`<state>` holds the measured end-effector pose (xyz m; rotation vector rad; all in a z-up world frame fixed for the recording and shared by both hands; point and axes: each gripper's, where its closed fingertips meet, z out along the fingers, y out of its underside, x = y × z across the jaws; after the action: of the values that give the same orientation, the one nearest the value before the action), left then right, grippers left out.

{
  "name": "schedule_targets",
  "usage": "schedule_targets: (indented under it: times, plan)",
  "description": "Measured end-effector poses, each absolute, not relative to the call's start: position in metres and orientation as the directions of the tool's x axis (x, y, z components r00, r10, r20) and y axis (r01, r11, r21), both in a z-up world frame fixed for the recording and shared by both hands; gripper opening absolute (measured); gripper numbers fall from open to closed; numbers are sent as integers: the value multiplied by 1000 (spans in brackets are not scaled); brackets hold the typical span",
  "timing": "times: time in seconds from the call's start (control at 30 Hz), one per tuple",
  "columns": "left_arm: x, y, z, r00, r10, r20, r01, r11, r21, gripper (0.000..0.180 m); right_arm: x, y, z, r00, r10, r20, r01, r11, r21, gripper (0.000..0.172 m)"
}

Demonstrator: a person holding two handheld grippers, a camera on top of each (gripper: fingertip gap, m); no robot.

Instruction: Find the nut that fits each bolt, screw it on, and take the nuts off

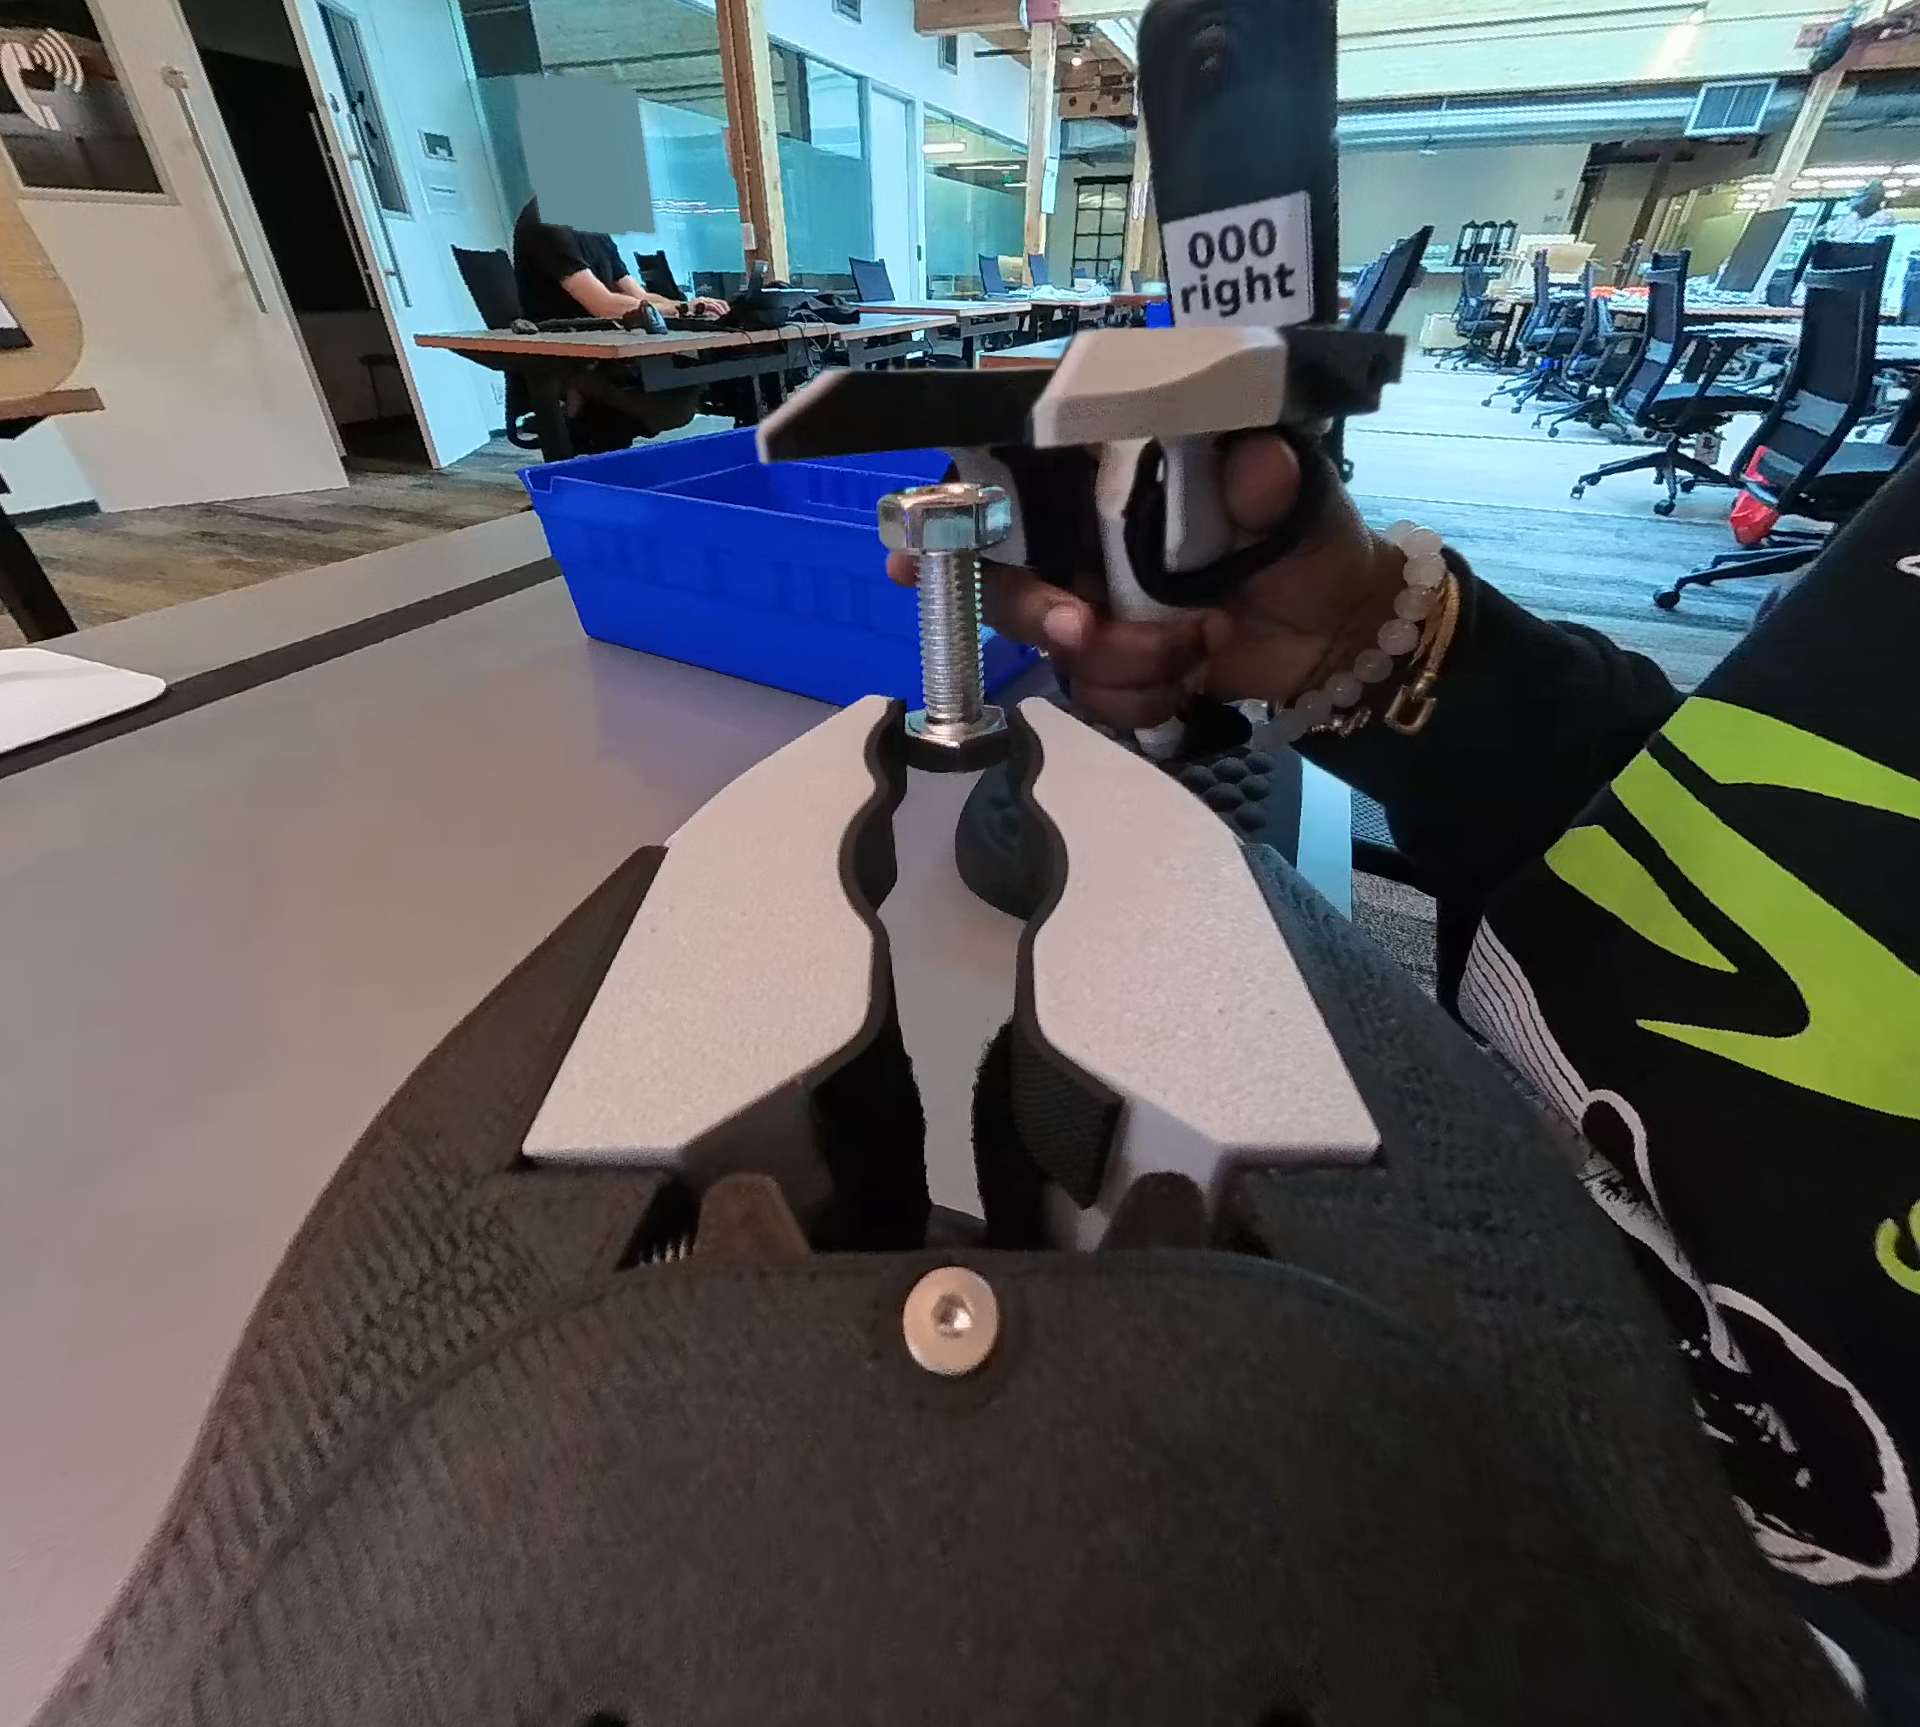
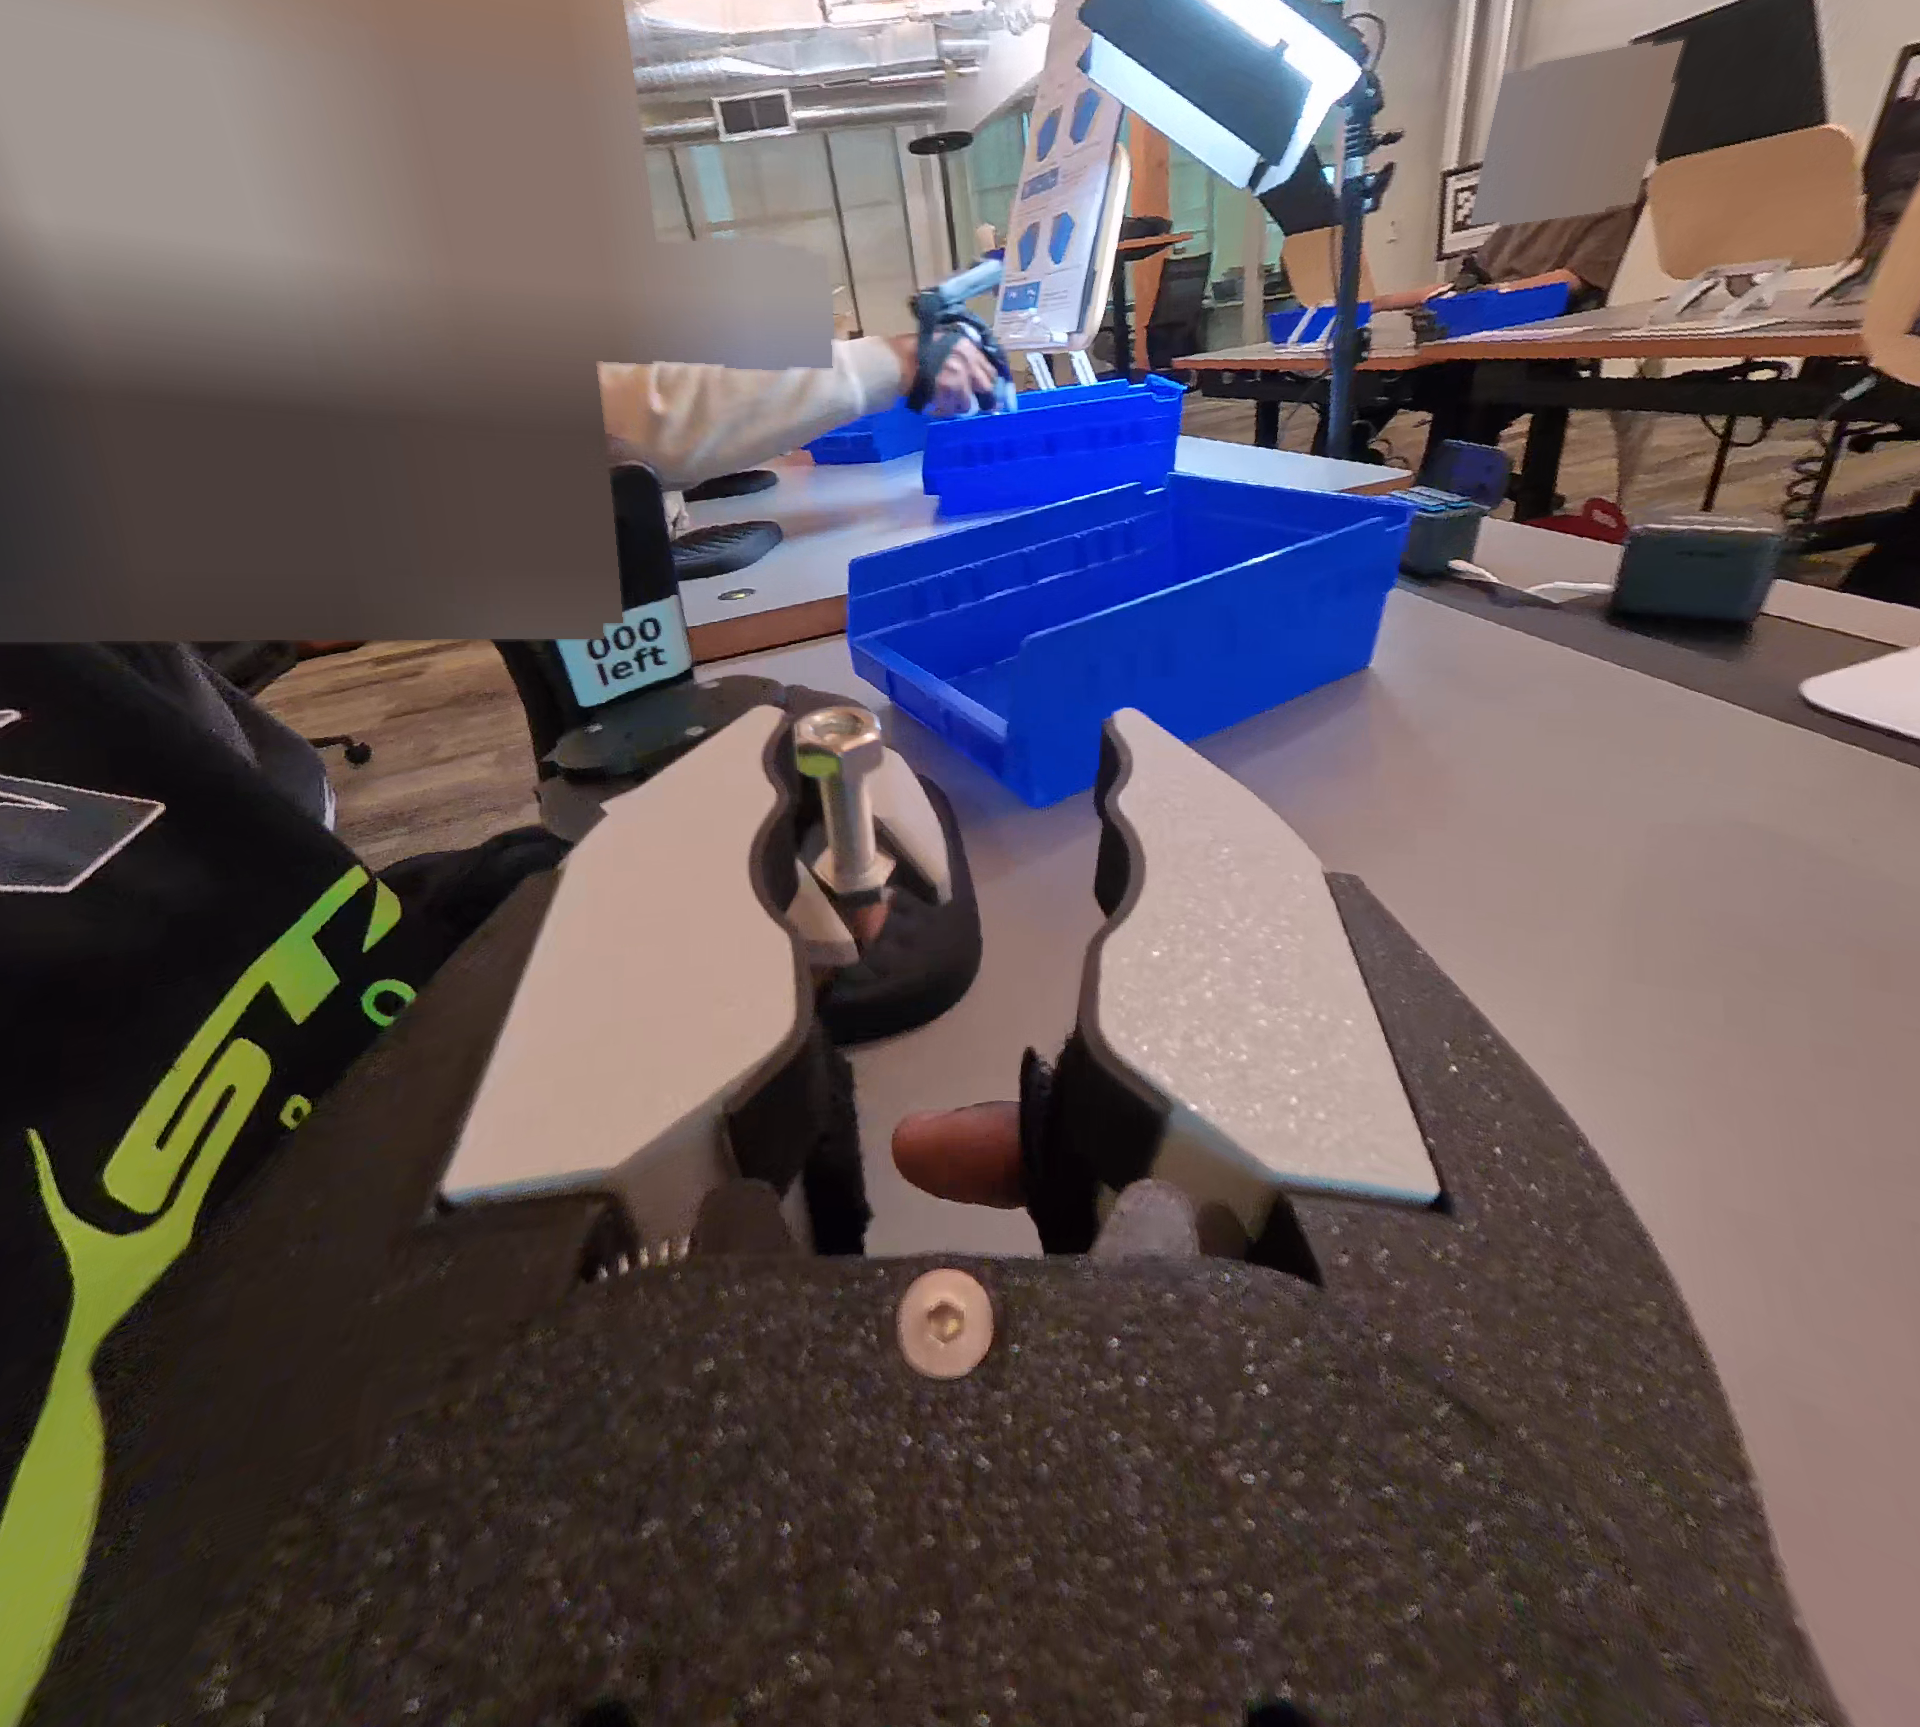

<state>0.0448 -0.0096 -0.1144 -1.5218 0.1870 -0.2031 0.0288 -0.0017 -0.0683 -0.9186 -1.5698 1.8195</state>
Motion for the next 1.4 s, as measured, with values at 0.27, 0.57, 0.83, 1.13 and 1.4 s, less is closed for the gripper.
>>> schedule_targets:
  times: [0.27,0.57,0.83,1.13,1.4]
  plan:
    - [52,-7,-116,964,-266,3,13,35,-999,18,9,-30,-77,-628,770,-112,57,-98,-994,65]
    - [42,-13,-113,968,-249,17,31,54,-998,18,28,21,-82,-516,851,-94,39,-86,-995,34]
    - [43,-9,-122,972,-232,-30,-29,7,-1000,18,46,-5,-73,-678,725,-119,147,-25,-989,37]
    - [45,-7,-129,971,-224,-83,-92,-29,-995,18,39,-23,-92,-753,652,-91,295,210,-932,27]
    - [45,-6,-128,970,-237,-50,-57,-22,-998,18,39,8,-74,-678,735,-15,223,185,-957,18]
